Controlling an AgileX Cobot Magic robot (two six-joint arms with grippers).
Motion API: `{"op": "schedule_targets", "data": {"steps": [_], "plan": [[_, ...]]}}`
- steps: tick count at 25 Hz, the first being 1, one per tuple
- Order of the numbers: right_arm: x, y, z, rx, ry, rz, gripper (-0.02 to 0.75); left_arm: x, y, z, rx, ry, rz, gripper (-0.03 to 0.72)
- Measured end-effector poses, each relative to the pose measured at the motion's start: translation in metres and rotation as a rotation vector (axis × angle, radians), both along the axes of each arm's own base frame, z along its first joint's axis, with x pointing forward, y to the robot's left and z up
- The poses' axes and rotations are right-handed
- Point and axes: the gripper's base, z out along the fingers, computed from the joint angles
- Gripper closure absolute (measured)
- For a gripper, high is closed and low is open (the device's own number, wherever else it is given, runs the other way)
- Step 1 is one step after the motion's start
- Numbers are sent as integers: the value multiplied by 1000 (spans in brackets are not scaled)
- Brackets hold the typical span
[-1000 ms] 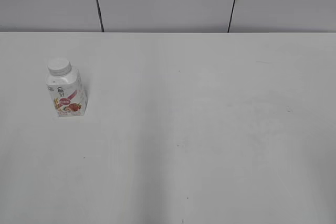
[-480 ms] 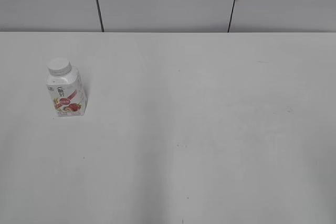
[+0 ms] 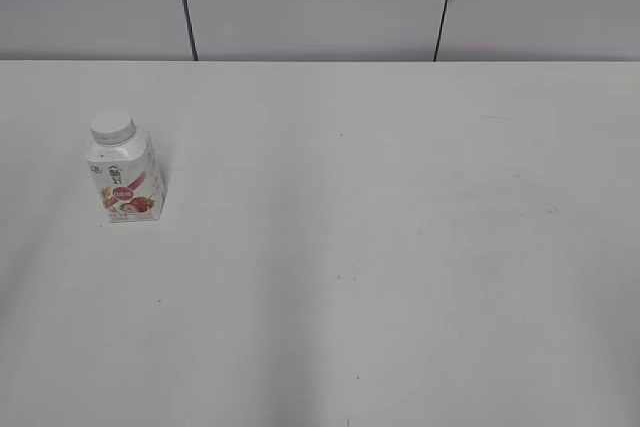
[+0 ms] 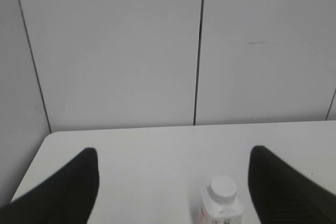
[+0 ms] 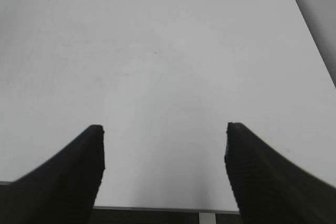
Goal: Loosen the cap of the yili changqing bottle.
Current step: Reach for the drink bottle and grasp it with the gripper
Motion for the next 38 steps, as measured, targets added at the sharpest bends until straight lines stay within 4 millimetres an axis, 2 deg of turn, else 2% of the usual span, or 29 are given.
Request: {"op": "schedule_targets", "data": {"steps": [4, 6, 10, 14, 20, 26, 32, 38], "plan": [[0, 0, 0, 0, 0, 0, 173, 35, -6, 2, 13, -19, -42, 151], [0, 0, 0, 0, 0, 0, 173, 56, -9, -3, 33, -20, -58, 151], [0, 0, 0, 0, 0, 0, 173, 89, -17, -28, 83, -42, -117, 151], [0, 0, 0, 0, 0, 0, 173, 111, -23, -57, 76, -43, -169, 151], [0, 0, 0, 0, 0, 0, 173, 116, -28, -87, 129, 15, -230, 151], [0, 0, 0, 0, 0, 0, 173, 123, -36, -99, 164, 40, -315, 151], [0, 0, 0, 0, 0, 0, 173, 141, -46, -122, 66, 91, -439, 151], [0, 0, 0, 0, 0, 0, 173, 152, -39, -149, -34, 88, -646, 151]]}}
